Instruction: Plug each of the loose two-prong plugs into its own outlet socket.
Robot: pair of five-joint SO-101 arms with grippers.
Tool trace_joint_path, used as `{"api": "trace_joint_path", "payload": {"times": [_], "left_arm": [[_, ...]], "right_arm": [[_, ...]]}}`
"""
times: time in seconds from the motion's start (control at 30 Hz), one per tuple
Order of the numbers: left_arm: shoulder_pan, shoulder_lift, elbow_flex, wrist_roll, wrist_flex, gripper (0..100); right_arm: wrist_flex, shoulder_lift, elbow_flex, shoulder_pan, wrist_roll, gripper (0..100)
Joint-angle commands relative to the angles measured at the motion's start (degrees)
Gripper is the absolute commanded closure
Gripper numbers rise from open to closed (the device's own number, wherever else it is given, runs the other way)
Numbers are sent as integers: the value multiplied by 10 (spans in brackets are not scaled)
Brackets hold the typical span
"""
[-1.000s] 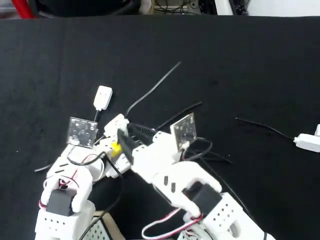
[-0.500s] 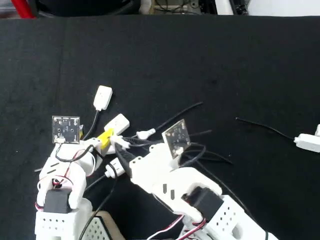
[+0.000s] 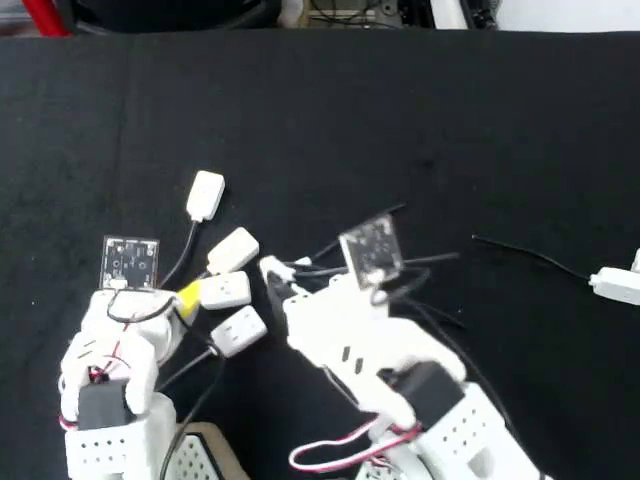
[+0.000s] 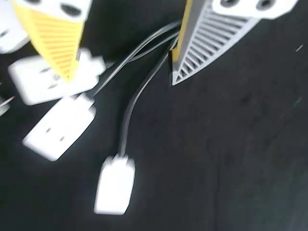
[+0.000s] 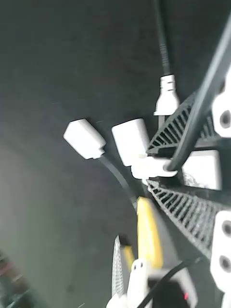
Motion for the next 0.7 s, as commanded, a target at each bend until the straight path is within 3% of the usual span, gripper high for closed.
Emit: {"api": "trace_joint_path", "payload": {"times": [0.0,0.3,0.67], "left_arm": [[-75,-4,-11,-43,28,698],[-178,-4,-10,-42,32,698],[-190,-4,-9,-42,32,698]], "right_arm": [[18,116,-83,8,4,987],[103,438,-250,-59,5,987],[78,533,-286,-85,-9,987]]}}
